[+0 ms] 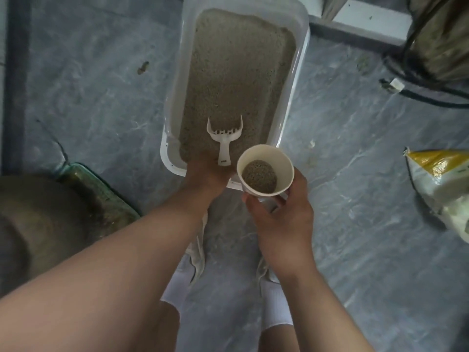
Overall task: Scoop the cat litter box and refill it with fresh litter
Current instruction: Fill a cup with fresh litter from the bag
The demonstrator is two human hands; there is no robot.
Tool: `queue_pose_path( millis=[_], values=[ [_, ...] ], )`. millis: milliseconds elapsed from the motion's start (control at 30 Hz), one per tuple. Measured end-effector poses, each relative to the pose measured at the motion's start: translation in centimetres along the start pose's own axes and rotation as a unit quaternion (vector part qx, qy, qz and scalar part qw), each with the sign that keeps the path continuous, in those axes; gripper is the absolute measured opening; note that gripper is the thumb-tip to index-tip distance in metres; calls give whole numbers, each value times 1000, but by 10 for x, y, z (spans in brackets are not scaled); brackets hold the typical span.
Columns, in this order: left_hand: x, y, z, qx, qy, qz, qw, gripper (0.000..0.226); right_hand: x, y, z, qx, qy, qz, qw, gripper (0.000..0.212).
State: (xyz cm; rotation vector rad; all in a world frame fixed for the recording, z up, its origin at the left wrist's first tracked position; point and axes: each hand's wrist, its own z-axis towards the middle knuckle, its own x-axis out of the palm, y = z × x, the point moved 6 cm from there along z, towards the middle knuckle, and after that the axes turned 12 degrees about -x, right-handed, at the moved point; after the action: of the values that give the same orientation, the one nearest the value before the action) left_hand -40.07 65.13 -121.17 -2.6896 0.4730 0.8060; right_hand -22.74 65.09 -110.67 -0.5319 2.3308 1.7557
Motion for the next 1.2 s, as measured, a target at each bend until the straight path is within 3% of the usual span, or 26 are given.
queue_pose_path(
  millis=[67,133,200,300,400,500,567,667,800,900,1000,1200],
  values=[
    [-10,0,-3,-27,16,-62,998,17,-1,6,0,5,8,-4,1000,61],
    [-19,1,-3,-52,24,-111,992,31,-4,12,3,8,15,-1,1000,60],
    [-29,-1,-4,-75,27,-153,985,25,-7,16,6,11,28,-1,1000,59],
    [-35,-3,-9,-124,48,-274,952,10,-15,21,11,15,34,-15,999,61],
    [-39,-2,-12,-157,71,-359,917,16,-22,22,13,18,22,-14,999,62],
    [-55,-3,-17,-142,42,-386,911,12,-23,22,14,19,27,-18,999,62],
    [-67,-2,-21,-104,8,-368,924,4,-21,20,14,19,31,-24,999,63],
    [-86,2,-24,-52,-45,-289,955,20,-19,17,13,18,35,-32,999,64],
    [-107,-3,-32,31,-104,-191,976,24,-15,11,14,20,38,-29,999,63],
    [-118,-8,-39,129,-148,-124,973,25,-12,9,16,21,38,-32,999,63],
    [-120,-15,-46,245,-207,14,947,24,-10,9,19,16,44,-39,998,62],
    [-122,-17,-44,253,-213,48,943,25,-7,11,22,10,52,-50,997,62]
  ],
)
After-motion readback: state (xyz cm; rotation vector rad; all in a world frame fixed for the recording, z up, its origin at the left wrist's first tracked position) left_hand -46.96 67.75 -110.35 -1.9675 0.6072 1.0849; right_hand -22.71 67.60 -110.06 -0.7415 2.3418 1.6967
